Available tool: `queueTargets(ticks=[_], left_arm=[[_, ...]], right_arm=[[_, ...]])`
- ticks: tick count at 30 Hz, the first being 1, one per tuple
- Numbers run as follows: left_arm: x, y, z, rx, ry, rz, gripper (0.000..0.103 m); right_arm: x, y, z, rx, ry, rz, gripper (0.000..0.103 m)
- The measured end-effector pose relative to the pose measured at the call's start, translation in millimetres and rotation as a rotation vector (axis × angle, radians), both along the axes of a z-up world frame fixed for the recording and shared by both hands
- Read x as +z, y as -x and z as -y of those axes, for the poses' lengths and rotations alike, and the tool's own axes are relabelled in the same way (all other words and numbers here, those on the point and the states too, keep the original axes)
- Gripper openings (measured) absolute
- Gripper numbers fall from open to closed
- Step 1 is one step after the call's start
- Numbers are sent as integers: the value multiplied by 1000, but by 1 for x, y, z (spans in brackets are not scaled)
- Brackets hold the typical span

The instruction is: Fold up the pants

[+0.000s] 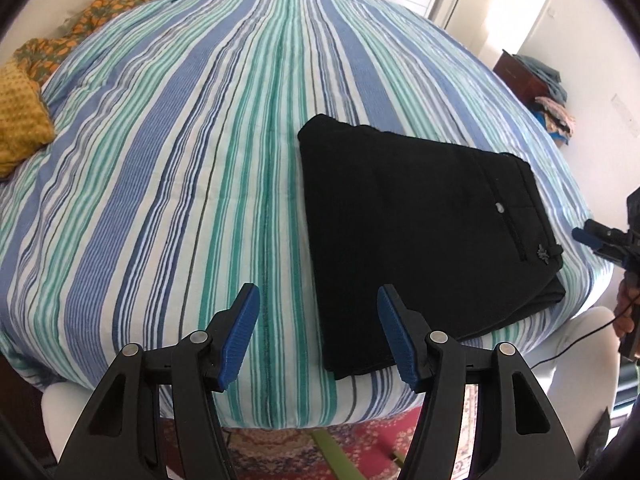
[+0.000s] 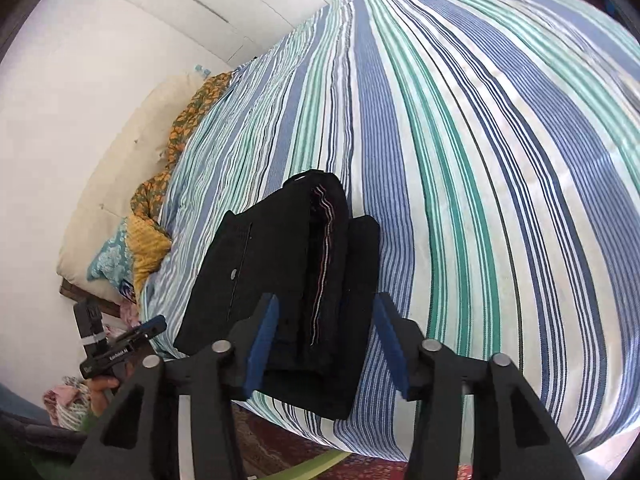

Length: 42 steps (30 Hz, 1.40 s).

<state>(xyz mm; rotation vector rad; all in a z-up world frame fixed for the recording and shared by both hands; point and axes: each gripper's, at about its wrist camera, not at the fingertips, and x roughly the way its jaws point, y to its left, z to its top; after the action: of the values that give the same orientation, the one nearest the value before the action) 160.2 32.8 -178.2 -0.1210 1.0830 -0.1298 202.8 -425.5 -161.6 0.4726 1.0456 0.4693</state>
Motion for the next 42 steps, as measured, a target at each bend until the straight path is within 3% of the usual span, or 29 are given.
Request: queueTargets(ticks=[4,8,10,11,12,13,20,22,24,26,28,29,32,33,37,42], left_arm=[[-8,2,-6,22,13,-22,63],[-10,9,-11,29,4,-24,63],[-13,11,-14,35,0,-32,63],[-14,12,-15,38,1,-34,63],[-14,12,-16,41,3,-37,63],[-14,12,-17,44,7,-39,63],[7,14,-3,7,31,20,66],[10,11,7,-24,31,37,69],[7,8,19,-57,16,33,69],[2,5,29,-85,-7,22,69],[0,3,34,-97,-22,17,69],[-1,3,35,-97,-25,12,69],[-2,0,36,-86,-28,-1,69],[-2,-1,37,-82,-40,-6,69],[-1,-5,39,-60,-93,-12,69],[0,-6,39,-50,-137,-18,69]], right_arm=[[2,-5,-43,111,53,-5,62],[-31,-21,-72,191,123,-110,62],[-47,-26,-76,212,100,-145,61],[-49,-28,-77,228,65,-150,36],[-46,-29,-78,244,36,-145,24],[-40,-28,-78,252,42,-131,20],[30,-1,-74,286,5,-6,15],[30,7,-63,266,29,-4,12],[4,6,-51,219,94,-69,6],[-25,6,-47,184,135,-134,6],[-31,7,-49,172,127,-133,9],[-24,8,-52,169,145,-112,10],[11,7,-64,158,304,-15,35],[25,7,-71,154,365,45,38],[71,10,-101,179,408,230,42],[62,25,-145,232,409,256,43]])
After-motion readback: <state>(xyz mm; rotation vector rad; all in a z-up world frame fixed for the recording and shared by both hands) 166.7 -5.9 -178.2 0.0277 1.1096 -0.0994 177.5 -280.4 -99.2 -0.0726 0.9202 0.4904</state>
